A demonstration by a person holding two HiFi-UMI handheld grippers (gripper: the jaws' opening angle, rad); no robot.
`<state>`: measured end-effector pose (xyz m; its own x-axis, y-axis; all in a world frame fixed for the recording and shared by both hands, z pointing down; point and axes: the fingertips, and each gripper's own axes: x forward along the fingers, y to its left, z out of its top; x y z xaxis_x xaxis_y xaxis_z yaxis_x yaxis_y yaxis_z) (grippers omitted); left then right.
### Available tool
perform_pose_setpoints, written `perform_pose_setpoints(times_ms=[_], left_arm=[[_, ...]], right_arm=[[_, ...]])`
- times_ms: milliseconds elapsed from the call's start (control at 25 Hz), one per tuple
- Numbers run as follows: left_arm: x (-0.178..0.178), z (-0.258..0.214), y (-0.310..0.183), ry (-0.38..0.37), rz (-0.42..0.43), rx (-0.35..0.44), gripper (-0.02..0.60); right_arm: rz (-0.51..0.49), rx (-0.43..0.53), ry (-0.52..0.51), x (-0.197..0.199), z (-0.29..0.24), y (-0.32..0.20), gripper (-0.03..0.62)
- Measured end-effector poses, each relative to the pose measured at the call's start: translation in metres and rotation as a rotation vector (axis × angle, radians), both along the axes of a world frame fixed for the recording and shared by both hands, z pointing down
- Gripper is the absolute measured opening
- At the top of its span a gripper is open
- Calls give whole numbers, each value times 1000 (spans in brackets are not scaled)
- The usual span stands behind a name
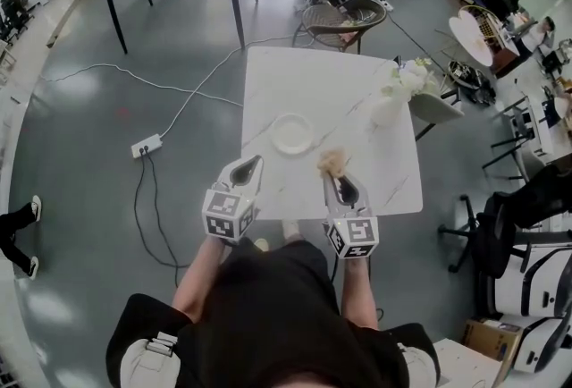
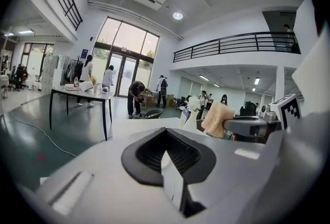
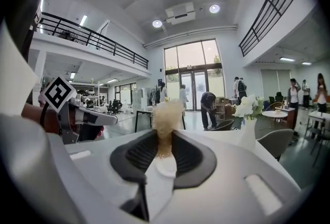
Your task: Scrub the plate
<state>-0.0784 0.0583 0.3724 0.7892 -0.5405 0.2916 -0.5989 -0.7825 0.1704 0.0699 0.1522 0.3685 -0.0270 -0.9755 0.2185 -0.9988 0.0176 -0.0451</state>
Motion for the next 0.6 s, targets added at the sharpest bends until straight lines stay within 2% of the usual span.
perform_pose_setpoints(times_ms=[600], left_arm=[[-2,6,-9,-9,-14,-11,6]], right_arm=[[-16,-25,-5,-3,5,-14,87]])
